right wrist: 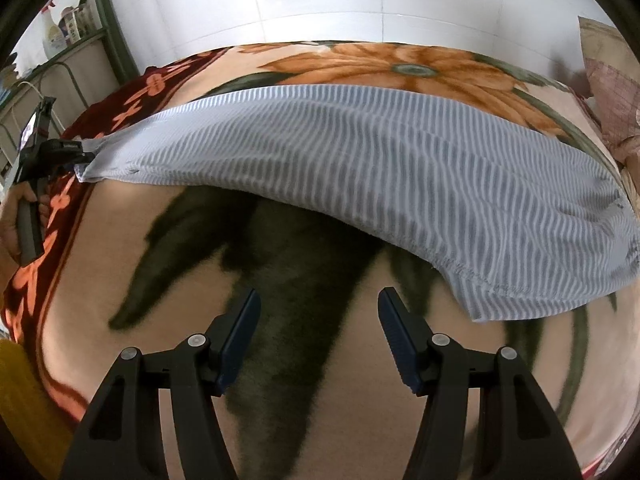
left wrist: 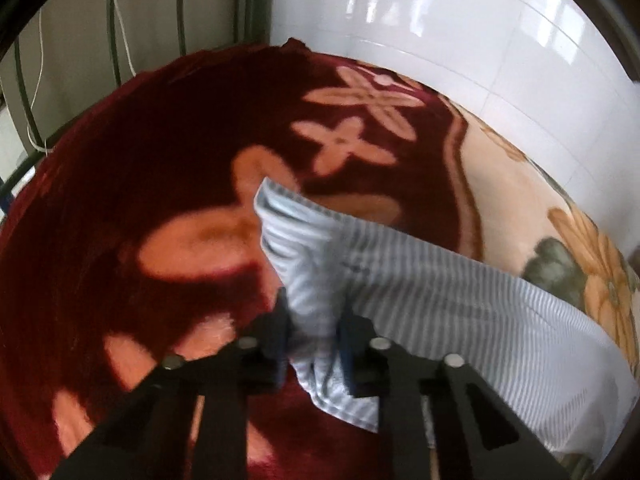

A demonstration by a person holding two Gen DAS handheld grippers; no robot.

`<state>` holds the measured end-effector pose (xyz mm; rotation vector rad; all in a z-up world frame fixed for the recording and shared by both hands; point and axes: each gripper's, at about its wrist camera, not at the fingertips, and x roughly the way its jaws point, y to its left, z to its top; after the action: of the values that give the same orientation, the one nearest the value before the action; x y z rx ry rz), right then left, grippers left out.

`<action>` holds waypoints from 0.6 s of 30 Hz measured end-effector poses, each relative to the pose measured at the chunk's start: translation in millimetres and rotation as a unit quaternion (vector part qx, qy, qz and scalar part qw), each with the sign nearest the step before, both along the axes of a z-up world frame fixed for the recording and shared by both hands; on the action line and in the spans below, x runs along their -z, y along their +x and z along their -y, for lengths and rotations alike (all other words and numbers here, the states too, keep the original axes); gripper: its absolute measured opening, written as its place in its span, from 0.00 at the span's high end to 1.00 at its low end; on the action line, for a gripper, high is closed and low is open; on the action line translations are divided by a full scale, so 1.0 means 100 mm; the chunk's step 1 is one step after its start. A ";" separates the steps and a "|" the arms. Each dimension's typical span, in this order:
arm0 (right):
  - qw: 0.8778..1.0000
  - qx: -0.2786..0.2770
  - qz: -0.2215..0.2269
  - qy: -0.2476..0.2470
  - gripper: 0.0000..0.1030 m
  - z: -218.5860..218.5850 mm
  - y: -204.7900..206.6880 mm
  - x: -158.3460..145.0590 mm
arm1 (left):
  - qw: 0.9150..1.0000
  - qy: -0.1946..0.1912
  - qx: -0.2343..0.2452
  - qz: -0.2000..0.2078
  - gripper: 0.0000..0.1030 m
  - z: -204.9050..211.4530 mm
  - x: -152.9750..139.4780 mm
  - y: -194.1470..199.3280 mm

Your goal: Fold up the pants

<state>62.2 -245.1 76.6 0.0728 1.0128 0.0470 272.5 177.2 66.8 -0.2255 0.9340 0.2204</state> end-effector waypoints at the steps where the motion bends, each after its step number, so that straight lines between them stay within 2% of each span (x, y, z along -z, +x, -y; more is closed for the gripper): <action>1: 1.000 0.000 0.000 0.000 0.39 0.00 0.00 0.00 | 1.000 0.000 0.000 0.001 0.84 0.00 -0.01 0.00; 5: 1.000 0.000 0.001 0.004 0.39 0.00 0.01 0.00 | 1.000 -0.005 0.000 0.009 0.86 -0.02 -0.10 -0.04; 8: 1.000 0.000 0.003 0.010 0.39 0.00 0.01 -0.01 | 1.000 0.001 0.013 0.021 0.87 0.02 -0.22 -0.11; 14: 1.000 -0.003 0.010 0.013 0.39 -0.02 -0.03 -0.08 | 0.998 -0.010 0.038 0.046 0.87 0.16 -0.51 -0.22; 18: 1.000 -0.001 0.016 0.027 0.39 -0.01 -0.03 -0.15 | 0.996 0.012 0.067 0.051 0.87 0.40 -0.65 -0.23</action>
<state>59.2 -243.9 91.2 0.1199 0.9797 0.0763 249.2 137.6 132.2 -0.1502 0.8416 0.0963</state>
